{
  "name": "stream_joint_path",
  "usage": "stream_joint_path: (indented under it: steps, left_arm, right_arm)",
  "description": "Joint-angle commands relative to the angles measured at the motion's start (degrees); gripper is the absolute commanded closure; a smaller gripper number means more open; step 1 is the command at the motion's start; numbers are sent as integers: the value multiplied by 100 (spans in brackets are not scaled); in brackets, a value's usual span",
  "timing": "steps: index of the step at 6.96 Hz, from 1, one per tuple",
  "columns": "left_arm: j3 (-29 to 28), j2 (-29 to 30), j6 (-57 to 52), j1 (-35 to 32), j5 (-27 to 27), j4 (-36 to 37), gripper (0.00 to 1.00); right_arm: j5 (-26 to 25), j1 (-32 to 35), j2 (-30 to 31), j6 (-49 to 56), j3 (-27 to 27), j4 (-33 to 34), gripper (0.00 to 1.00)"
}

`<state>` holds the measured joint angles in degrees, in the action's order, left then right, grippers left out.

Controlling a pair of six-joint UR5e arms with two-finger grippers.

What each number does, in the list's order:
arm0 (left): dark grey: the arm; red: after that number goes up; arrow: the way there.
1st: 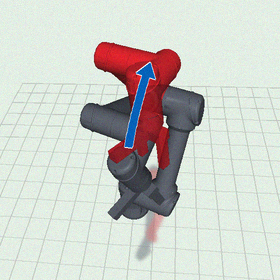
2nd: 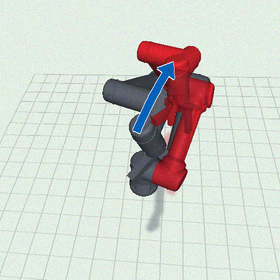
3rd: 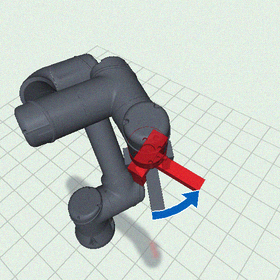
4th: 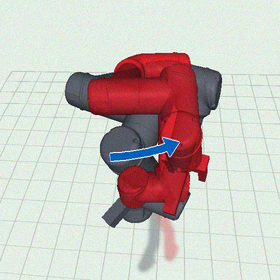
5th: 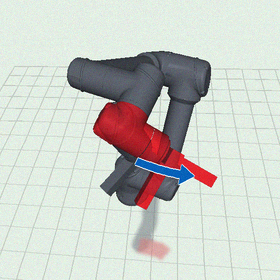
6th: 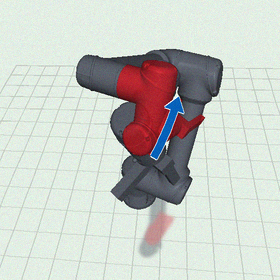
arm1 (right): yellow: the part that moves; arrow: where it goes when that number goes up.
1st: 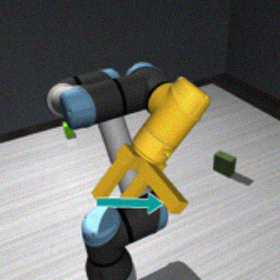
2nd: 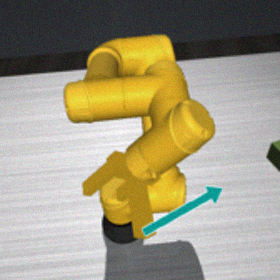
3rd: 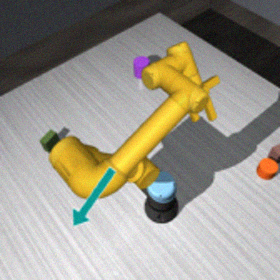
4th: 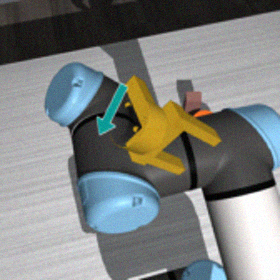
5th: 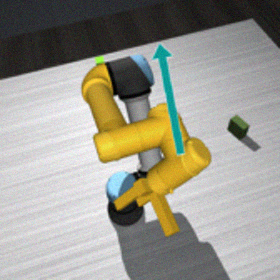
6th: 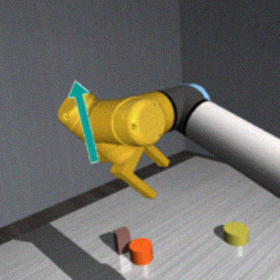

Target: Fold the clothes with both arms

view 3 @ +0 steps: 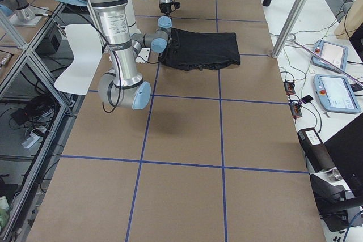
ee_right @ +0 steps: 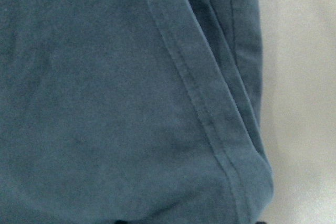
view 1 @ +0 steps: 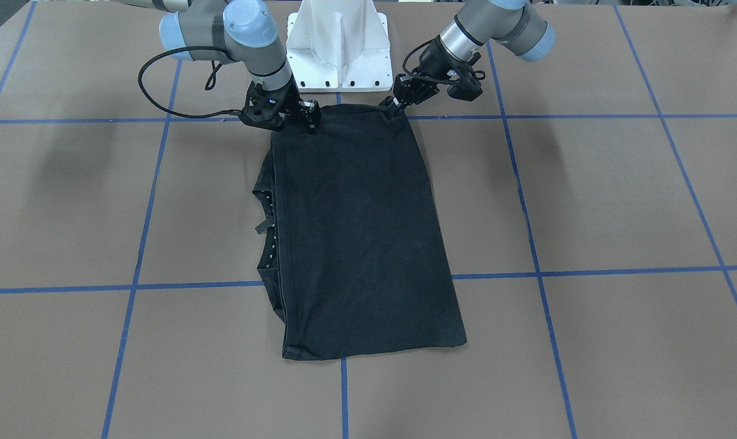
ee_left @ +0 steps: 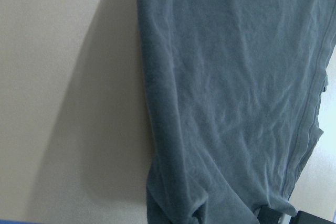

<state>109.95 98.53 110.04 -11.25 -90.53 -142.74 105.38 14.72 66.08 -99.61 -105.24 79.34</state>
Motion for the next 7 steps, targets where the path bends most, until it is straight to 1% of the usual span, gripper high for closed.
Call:
stream_joint_path:
  steps: [1, 2, 3, 4, 5, 7]
  left_arm:
    - [0, 0, 0, 0, 0, 0, 100]
    - [0, 0, 0, 0, 0, 0, 100]
    - [0, 9, 0, 0, 0, 0, 100]
    - [0, 9, 0, 0, 0, 0, 100]
    - [0, 9, 0, 0, 0, 0, 100]
    - [0, 9, 0, 0, 0, 0, 100]
  right_arm:
    - [9, -4, 10, 3, -5, 11, 16]
    - [9, -4, 10, 3, 3, 11, 30]
    - [9, -4, 10, 3, -5, 11, 58]
    - [0, -4, 19, 3, -6, 11, 84]
    - [-9, -4, 19, 3, -14, 11, 100]
    - [52, 100, -7, 3, -32, 2, 100]
